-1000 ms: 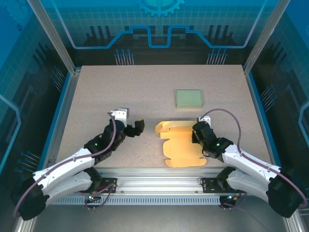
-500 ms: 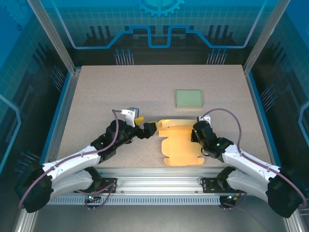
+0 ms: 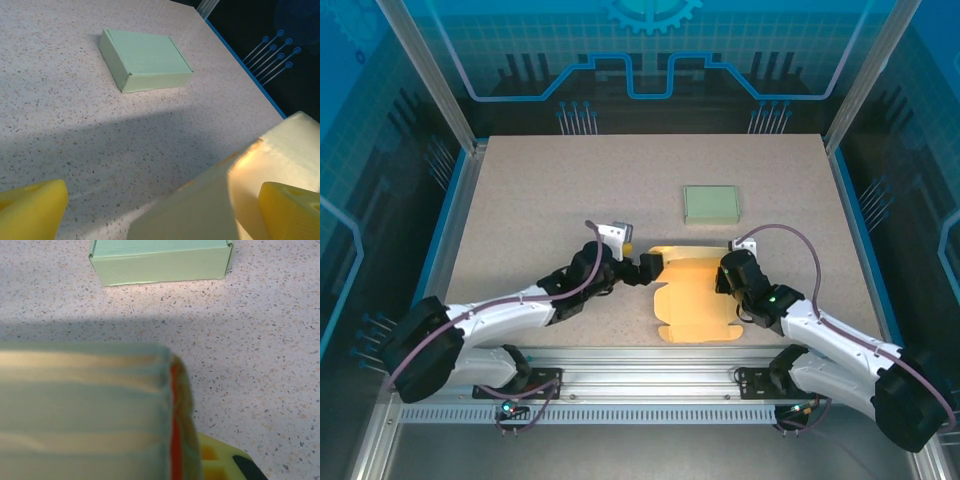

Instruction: Fold the paper box

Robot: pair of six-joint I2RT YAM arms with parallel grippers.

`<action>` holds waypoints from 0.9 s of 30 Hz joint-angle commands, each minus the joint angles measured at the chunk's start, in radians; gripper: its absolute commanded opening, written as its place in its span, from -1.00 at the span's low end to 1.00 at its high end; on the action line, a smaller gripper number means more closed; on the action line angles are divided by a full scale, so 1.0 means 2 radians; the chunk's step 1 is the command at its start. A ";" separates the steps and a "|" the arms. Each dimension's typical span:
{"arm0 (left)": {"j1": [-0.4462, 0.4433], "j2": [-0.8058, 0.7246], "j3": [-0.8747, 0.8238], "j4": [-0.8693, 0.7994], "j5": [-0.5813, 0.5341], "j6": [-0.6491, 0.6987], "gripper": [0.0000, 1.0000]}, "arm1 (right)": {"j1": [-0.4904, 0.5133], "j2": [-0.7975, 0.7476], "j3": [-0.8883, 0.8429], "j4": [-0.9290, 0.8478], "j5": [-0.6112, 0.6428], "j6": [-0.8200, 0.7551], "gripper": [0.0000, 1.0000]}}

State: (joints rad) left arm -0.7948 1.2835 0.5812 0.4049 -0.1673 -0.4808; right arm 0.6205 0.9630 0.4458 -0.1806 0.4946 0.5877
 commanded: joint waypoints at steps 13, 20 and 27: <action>-0.005 0.097 0.067 0.034 -0.037 0.033 0.98 | -0.007 -0.010 -0.014 0.093 -0.013 -0.009 -1.00; 0.001 0.121 0.114 0.041 -0.064 0.054 0.98 | -0.009 0.027 0.012 0.129 -0.010 -0.045 -1.00; 0.034 0.130 0.129 0.038 -0.059 0.041 0.98 | -0.035 0.098 0.048 0.154 -0.010 -0.064 -1.00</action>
State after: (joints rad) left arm -0.7444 1.5364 0.7979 0.4320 -0.2657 -0.4091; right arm 0.5713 1.1198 0.5106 0.0967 0.4889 0.5179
